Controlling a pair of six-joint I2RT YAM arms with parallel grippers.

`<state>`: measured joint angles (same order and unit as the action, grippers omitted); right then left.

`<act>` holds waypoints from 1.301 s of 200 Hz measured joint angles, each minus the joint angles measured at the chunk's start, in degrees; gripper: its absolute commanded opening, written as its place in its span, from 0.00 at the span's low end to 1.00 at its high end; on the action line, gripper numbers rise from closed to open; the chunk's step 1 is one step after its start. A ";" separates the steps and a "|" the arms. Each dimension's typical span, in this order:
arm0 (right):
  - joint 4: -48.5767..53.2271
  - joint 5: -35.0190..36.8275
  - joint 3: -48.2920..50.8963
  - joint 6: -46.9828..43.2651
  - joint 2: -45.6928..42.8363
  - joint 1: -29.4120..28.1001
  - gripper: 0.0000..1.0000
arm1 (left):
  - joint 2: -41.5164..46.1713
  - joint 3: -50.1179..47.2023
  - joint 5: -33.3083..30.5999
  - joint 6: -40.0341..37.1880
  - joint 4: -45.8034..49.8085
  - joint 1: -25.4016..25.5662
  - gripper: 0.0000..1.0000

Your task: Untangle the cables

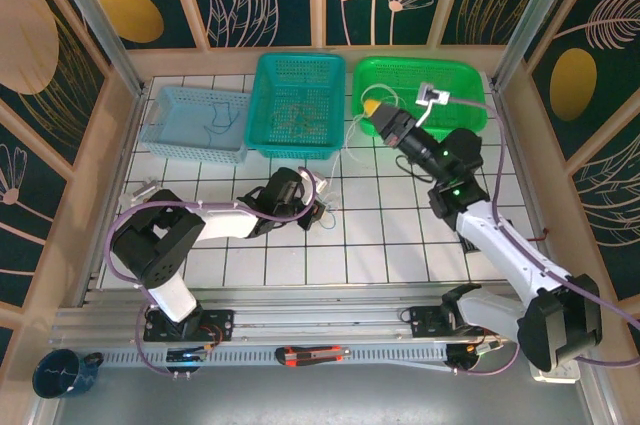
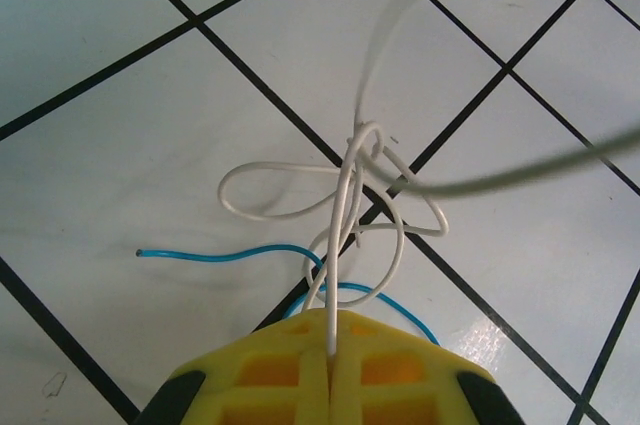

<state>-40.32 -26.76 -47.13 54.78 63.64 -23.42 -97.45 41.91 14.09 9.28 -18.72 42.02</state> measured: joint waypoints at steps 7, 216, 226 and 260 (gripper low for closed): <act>-1.11 -0.33 -1.62 1.03 0.31 1.01 0.00 | 0.00 -0.11 -0.04 0.00 -0.24 0.00 0.00; -21.88 2.40 -13.66 12.46 25.27 18.43 0.00 | 12.09 -3.08 -1.57 9.16 0.52 0.00 0.99; -22.08 2.16 -15.17 11.93 27.34 18.86 0.00 | 13.00 -2.49 -2.56 9.97 0.81 0.00 0.99; -22.32 0.90 -20.48 11.10 34.73 20.41 0.00 | 15.34 0.39 -6.08 13.60 0.94 -0.04 0.99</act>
<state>-62.63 -25.87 -67.61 65.89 98.37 -3.01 -82.11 42.30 8.01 22.87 -17.78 41.98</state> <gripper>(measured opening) 0.056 0.988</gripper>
